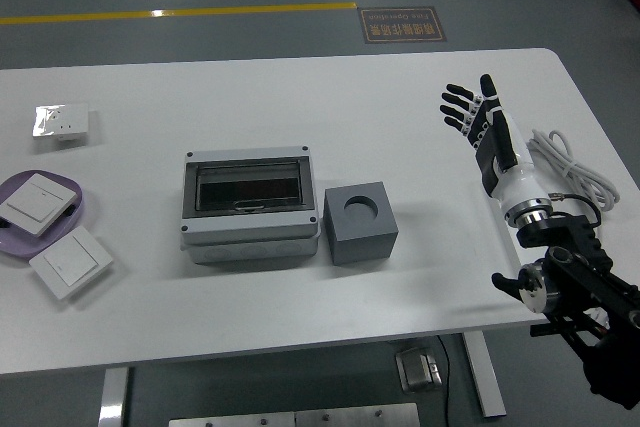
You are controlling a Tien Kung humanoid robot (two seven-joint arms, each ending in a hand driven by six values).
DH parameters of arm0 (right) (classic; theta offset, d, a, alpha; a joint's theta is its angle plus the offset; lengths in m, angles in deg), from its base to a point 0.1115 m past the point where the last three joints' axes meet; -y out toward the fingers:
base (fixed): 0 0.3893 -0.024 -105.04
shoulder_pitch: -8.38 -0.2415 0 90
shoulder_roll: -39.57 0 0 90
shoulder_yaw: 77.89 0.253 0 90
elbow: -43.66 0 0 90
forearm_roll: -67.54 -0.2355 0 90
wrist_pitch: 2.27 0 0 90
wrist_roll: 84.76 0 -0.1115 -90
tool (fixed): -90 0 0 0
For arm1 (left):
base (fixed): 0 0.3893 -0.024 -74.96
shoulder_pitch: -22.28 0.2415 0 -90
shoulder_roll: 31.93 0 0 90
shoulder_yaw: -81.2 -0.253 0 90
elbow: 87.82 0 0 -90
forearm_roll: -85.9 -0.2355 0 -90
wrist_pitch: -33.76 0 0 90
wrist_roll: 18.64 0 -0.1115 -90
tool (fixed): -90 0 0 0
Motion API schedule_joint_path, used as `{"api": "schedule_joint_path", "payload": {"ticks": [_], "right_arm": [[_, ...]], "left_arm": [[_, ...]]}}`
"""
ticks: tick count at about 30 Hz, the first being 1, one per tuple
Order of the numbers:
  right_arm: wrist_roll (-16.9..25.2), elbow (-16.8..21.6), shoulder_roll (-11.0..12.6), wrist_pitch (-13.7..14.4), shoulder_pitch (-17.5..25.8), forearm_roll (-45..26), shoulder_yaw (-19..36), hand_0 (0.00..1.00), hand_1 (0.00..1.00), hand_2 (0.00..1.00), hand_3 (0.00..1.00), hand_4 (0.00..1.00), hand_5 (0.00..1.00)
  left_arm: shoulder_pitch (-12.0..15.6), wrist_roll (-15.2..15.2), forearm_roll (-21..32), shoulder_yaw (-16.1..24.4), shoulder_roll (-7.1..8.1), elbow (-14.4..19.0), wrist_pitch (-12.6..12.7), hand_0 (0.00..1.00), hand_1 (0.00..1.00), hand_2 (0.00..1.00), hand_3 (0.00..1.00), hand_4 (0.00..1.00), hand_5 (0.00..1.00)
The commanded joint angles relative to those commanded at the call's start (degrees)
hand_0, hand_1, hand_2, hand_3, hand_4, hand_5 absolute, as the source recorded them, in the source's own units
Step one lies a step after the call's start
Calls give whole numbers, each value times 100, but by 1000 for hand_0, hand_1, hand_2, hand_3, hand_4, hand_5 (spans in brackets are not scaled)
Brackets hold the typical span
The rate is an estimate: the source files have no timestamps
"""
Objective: Pick up the cylinder from the cube,place it in the box,flap close box
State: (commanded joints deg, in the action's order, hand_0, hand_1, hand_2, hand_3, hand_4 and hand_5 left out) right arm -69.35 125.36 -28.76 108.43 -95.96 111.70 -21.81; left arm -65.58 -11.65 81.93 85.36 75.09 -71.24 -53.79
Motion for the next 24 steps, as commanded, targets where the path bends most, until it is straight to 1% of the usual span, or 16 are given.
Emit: {"api": "schedule_joint_path", "payload": {"ticks": [8,15,24], "right_arm": [[75,109,33,22,101,-1,151,871,783,789,733,956,998],[115,110,55,40,154,-15,217,869,783,789,729,955,998],[120,138,64,67,172,11,330,873,788,788,728,953,998]], "left_arm": [[21,31,-130,67,-58,7,1,632,596,549,618,702,226],[-45,22,-169,84,-60,5,2,633,596,550,618,702,226],[-45,66,-224,132,-111,4,6,632,596,550,618,701,227]]}}
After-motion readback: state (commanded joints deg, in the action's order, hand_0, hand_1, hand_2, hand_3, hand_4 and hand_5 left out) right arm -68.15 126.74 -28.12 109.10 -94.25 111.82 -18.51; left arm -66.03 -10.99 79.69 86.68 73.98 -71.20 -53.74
